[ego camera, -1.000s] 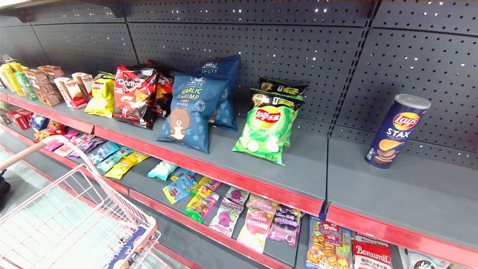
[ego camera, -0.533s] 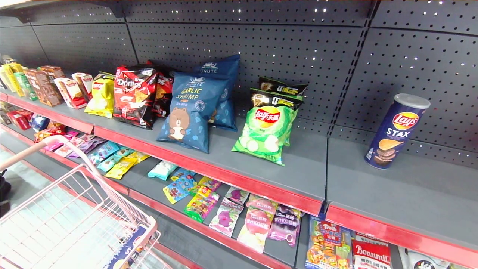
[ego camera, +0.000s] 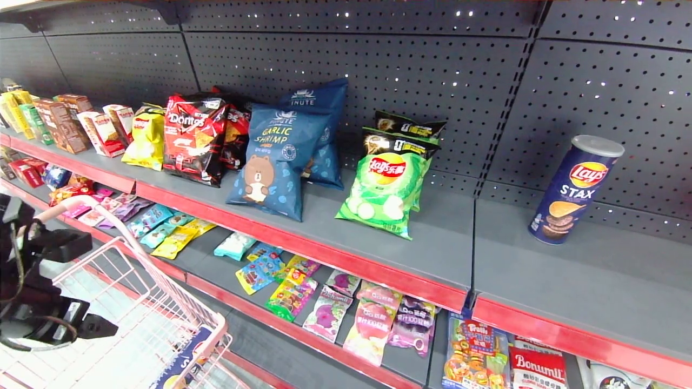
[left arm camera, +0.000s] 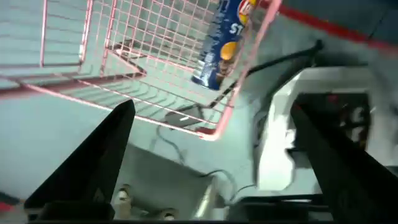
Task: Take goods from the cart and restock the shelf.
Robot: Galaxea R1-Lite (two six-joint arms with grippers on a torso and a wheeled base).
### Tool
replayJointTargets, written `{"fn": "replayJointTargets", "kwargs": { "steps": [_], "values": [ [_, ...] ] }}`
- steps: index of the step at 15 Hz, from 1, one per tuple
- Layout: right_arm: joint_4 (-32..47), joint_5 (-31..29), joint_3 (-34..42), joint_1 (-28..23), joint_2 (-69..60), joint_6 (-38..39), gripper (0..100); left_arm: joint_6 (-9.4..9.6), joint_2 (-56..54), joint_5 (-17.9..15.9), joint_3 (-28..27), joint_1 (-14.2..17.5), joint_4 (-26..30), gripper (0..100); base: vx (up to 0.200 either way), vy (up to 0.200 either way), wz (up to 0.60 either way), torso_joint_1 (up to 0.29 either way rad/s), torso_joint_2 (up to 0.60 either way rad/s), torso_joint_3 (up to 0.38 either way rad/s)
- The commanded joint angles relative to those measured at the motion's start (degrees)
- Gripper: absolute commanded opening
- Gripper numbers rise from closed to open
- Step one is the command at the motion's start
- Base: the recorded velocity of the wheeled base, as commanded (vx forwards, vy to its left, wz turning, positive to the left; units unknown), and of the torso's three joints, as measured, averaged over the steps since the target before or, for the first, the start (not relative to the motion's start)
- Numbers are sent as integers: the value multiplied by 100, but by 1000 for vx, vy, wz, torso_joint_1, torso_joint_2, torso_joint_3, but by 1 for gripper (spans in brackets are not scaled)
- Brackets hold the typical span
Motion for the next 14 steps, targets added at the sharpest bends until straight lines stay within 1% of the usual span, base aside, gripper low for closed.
{"fn": "replayJointTargets", "kwargs": {
  "steps": [1,2,3,4,5,8,10,11,13,14],
  "values": [
    [1,-4,0,0,-1,-4,100,1476,1855,-195,-413,766,-416,100,0,0,0,0,0,0],
    [1,-4,0,0,-1,-4,100,1564,2171,-398,-607,802,-390,100,0,0,0,0,0,0],
    [-8,-4,0,0,-1,5,100,1617,2347,-485,-668,810,-381,100,0,0,0,0,0,0],
    [-8,-4,0,0,-1,5,100,1625,2646,-468,-721,810,-443,100,0,0,0,0,0,0],
    [1,-4,0,0,-1,5,100,1625,2892,-521,-800,793,-531,100,0,0,0,0,0,0],
    [1,-4,0,0,-1,-4,100,1625,3138,-538,-879,670,-575,100,0,0,0,0,0,0],
    [1,-4,0,0,-1,-4,100,1643,3419,-600,-1011,652,-575,100,0,0,0,0,0,0],
    [1,-4,0,0,-1,-4,100,1634,3542,-679,-1073,582,-610,100,0,0,0,0,0,0],
    [1,-4,0,0,-1,-4,100,1634,3657,-732,-1020,555,-838,100,0,0,0,0,0,0],
    [1,-4,0,0,-1,-4,100,1634,3718,-723,-1011,555,-847,100,0,0,0,0,0,0]
  ]
}}
